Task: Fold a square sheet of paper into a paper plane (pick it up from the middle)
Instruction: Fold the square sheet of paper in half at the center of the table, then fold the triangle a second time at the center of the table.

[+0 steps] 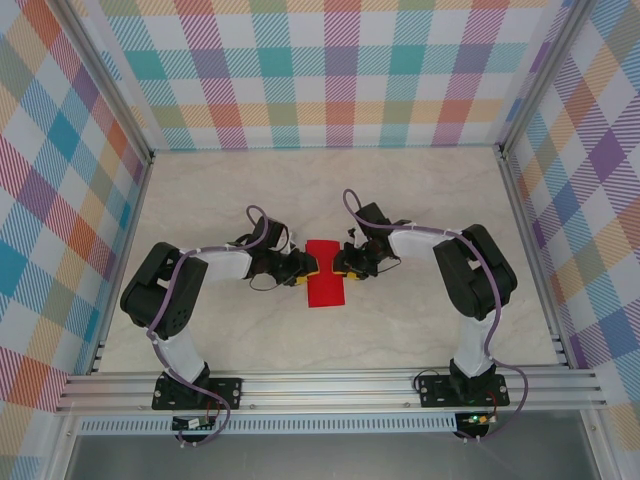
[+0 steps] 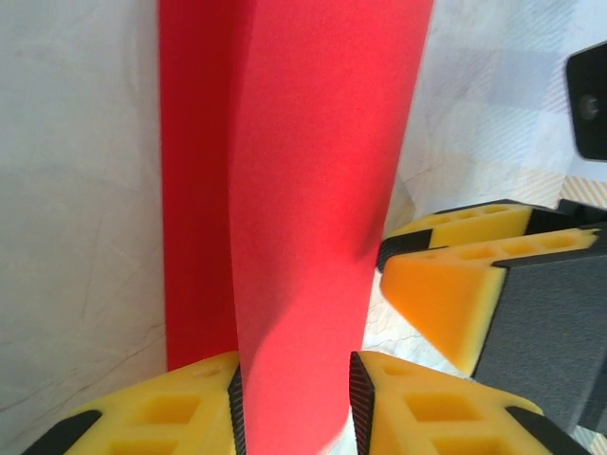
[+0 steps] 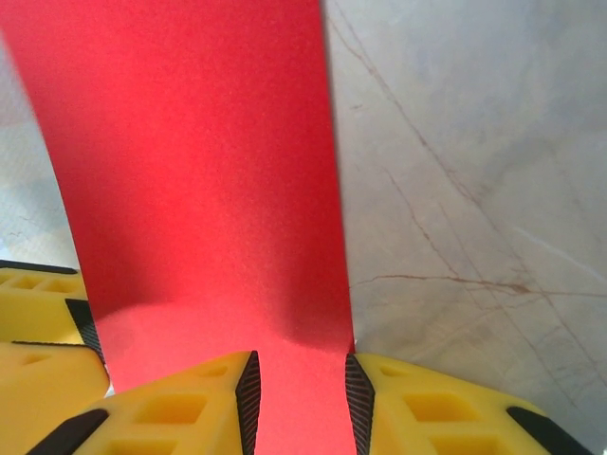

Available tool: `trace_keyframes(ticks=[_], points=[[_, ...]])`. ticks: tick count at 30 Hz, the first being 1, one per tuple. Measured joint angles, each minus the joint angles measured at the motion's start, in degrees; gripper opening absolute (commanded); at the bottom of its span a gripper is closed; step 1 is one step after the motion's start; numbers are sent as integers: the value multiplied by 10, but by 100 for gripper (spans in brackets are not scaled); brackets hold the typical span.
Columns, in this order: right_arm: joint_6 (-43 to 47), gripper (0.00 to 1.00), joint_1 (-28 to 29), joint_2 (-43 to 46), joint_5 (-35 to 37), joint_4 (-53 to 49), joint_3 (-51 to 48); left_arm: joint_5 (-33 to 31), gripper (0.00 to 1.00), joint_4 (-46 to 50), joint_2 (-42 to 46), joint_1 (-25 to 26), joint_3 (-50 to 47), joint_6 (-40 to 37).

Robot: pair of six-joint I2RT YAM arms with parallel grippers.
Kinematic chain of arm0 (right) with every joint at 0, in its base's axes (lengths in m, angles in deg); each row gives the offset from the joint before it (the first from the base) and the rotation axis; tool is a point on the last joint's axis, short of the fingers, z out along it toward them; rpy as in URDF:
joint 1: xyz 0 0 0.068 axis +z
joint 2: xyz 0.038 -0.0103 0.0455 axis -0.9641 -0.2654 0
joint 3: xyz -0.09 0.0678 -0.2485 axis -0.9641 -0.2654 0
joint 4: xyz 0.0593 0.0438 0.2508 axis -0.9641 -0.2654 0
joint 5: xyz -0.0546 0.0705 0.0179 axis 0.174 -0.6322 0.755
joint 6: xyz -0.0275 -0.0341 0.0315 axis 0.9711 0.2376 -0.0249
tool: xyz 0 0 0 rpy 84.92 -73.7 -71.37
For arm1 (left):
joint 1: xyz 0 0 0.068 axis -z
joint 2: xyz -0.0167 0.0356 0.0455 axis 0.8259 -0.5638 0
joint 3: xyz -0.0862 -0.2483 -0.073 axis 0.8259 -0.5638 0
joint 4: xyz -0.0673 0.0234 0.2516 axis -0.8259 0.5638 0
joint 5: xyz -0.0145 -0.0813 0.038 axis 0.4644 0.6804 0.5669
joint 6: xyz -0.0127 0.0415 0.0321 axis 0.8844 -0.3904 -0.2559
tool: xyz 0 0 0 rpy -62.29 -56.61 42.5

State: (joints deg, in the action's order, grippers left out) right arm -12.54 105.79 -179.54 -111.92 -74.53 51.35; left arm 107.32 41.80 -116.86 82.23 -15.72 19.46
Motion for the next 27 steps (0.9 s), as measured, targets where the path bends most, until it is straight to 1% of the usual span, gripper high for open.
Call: trace_keyframes(ticks=[3,8,11,12,16,18,19,24,27], points=[[0,36,-1,0,-6,2,-1,0,27,-12,0,0,0,9],[11,43,-5,22,-3,-4,0,1,21,-32,-1,0,0,27],[19,51,-6,72,12,3,-14,0,19,-40,-2,0,0,34],[21,52,-6,99,19,8,-29,0,18,-41,-3,0,0,36],[27,63,5,202,59,33,-105,-1,16,-41,-4,0,0,39],[36,70,30,243,92,33,-138,-1,15,-41,-4,0,0,39],[39,72,46,261,109,31,-151,-1,15,-41,-4,0,0,38],[66,76,124,341,201,15,-177,-1,14,-41,-4,0,0,39],[100,78,155,377,255,12,-177,-1,13,-40,-5,0,0,38]])
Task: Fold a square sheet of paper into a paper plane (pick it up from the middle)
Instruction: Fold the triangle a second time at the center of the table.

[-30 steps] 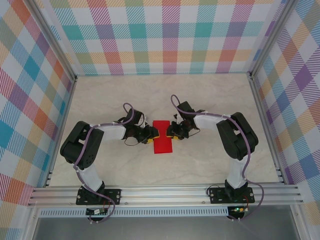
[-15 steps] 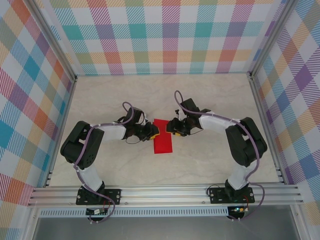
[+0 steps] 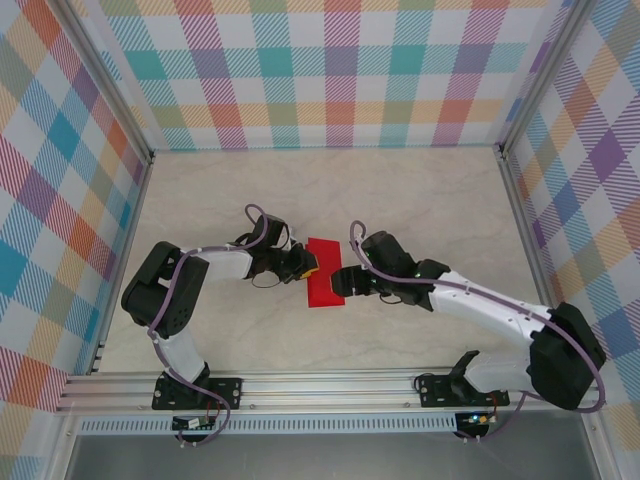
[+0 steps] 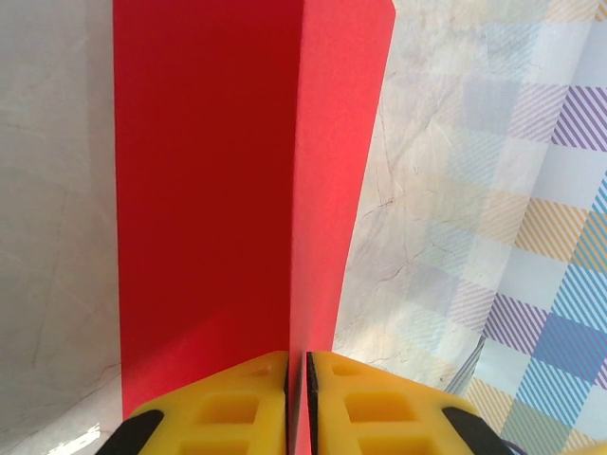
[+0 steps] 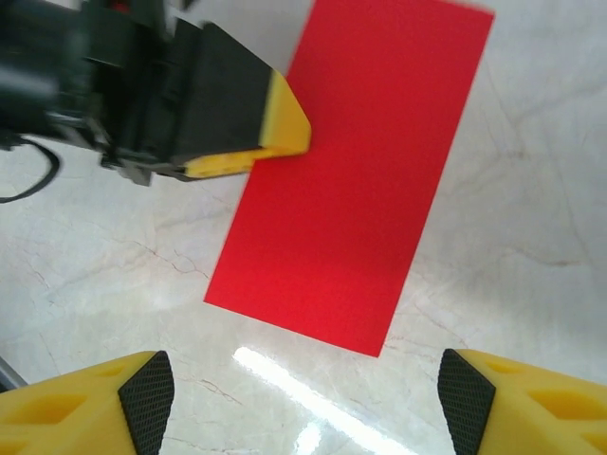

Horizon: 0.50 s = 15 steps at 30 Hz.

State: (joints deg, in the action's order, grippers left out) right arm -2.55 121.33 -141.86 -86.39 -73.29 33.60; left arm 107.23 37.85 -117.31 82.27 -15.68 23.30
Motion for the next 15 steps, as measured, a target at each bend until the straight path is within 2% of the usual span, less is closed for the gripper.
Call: trace_keyframes(ticks=[3,5,8,15], points=[[43,79,6,-5,28,1,0,0,13,2,-2,0,3,0],[64,71,6,-35,37,-18,9,0,13,3,-2,0,3,0],[75,75,12,-99,40,-48,44,-1,13,3,-2,0,3,0],[90,70,104,-150,76,-54,76,0,13,8,-2,0,7,0]])
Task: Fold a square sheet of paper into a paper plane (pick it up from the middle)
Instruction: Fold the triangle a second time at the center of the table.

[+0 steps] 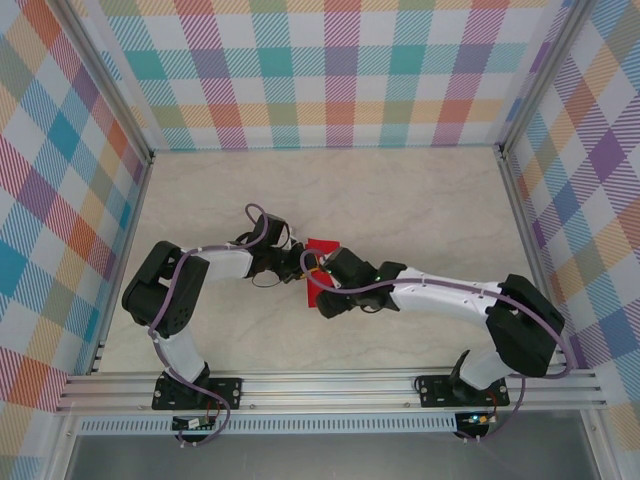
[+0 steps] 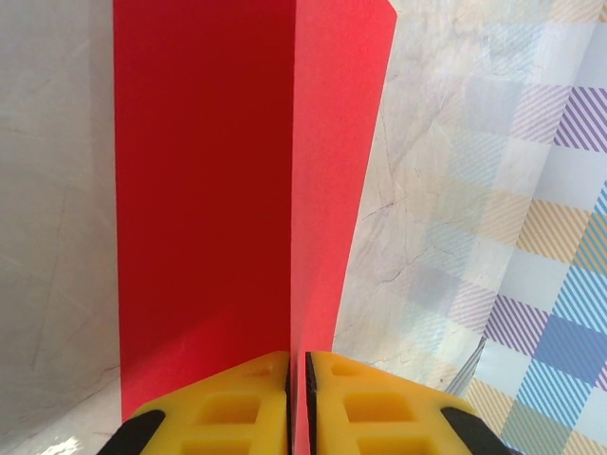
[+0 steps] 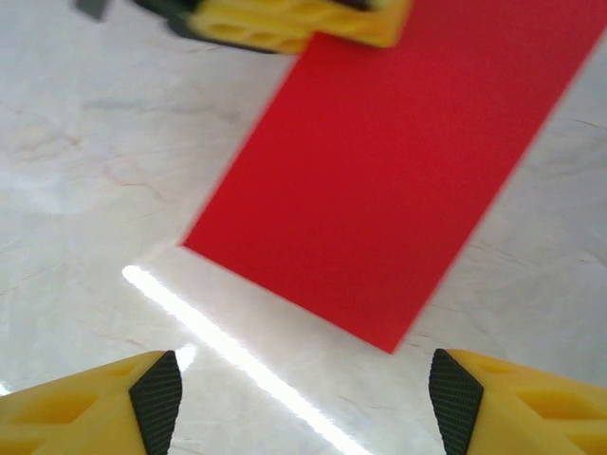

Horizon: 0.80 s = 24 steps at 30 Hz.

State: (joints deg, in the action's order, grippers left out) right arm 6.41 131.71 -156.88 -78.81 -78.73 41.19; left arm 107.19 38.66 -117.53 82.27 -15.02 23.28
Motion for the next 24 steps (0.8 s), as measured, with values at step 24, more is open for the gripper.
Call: trace_keyframes(ticks=[24], points=[[4,50,93,-126,162,-2,81,3,13,8,-1,0,4,0]])
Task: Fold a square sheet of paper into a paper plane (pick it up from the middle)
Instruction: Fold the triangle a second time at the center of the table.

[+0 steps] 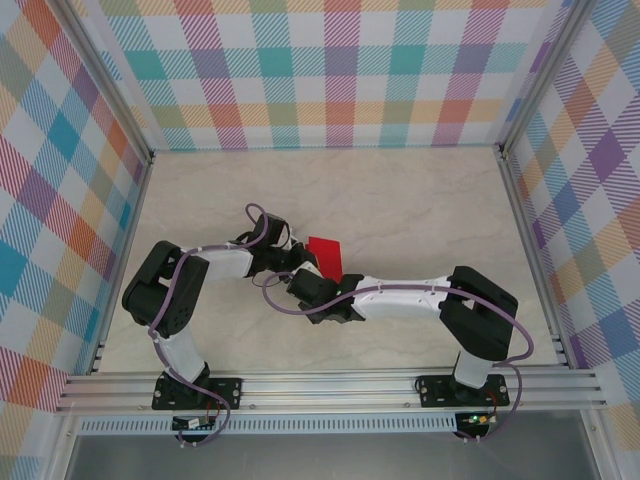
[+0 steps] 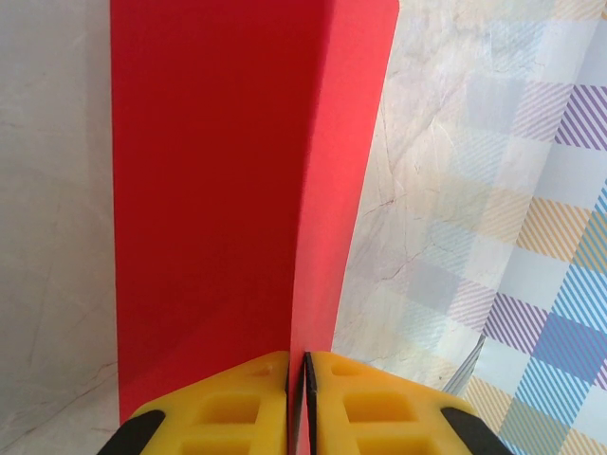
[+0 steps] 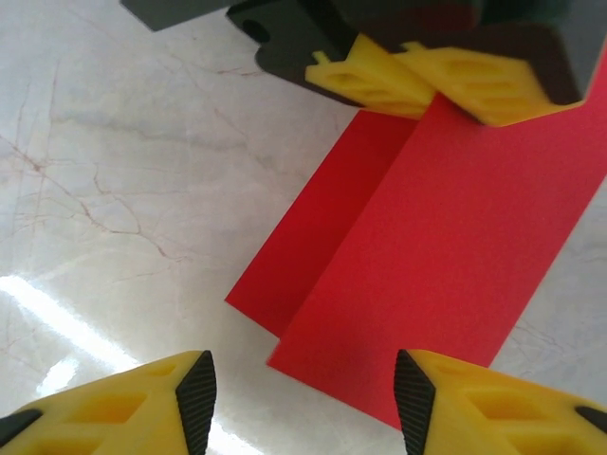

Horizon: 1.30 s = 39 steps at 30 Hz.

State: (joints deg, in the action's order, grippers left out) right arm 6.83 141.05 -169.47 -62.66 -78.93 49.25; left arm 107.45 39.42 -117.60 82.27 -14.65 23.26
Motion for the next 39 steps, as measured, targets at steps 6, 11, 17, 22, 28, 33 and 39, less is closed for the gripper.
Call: trace_keyframes(ticks=[6,11,17,22,28,33,39], points=[[-1,37,0,0,22,0,0,0,13,0,0,0,0,0],[-2,27,0,0,27,0,0,0,14,0,0,0,0,0],[2,11,-1,9,28,2,-5,-1,15,0,0,0,0,-1],[4,6,-16,33,6,5,-19,-14,25,8,2,0,0,-4],[8,4,-61,71,-75,26,-46,-57,51,39,44,0,0,-5],[8,5,-111,91,-166,48,-68,-105,57,70,96,0,-1,-5],[9,6,-180,96,-270,71,-81,-156,57,107,159,0,-20,-9]])
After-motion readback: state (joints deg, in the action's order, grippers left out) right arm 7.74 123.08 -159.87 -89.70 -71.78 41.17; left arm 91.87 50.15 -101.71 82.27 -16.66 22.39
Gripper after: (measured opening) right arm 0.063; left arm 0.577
